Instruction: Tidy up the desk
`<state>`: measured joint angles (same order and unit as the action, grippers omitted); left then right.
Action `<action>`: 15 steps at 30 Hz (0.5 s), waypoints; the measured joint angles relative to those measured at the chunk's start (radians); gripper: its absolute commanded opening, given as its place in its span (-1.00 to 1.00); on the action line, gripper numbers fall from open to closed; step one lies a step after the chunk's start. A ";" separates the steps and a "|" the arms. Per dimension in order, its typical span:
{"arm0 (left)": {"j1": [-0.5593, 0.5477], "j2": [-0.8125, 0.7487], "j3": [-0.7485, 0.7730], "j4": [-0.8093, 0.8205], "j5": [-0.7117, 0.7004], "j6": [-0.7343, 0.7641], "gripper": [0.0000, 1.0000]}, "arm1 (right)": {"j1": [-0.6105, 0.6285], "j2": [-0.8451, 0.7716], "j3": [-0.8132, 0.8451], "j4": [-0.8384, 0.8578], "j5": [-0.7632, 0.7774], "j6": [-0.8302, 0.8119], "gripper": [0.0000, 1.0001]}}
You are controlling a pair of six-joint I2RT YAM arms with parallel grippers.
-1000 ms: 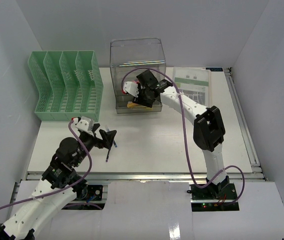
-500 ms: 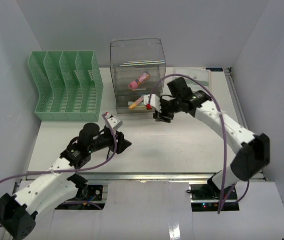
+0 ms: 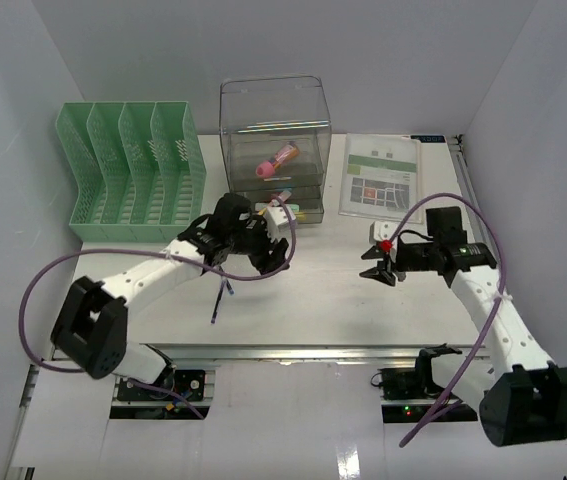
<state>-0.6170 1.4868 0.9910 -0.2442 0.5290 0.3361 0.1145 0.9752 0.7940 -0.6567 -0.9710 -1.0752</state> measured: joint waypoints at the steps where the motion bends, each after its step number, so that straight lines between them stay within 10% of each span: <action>1: 0.000 0.035 0.019 -0.006 -0.005 0.034 0.35 | -0.020 -0.029 -0.011 0.015 -0.023 0.008 0.08; 15: 0.013 0.461 0.348 -0.010 -0.313 0.294 0.38 | -0.099 -0.116 -0.052 0.129 -0.163 0.077 0.05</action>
<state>-0.6042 1.9480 1.3387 -0.2546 0.2160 0.6305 0.0151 0.8588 0.7423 -0.5281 -1.1344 -0.9981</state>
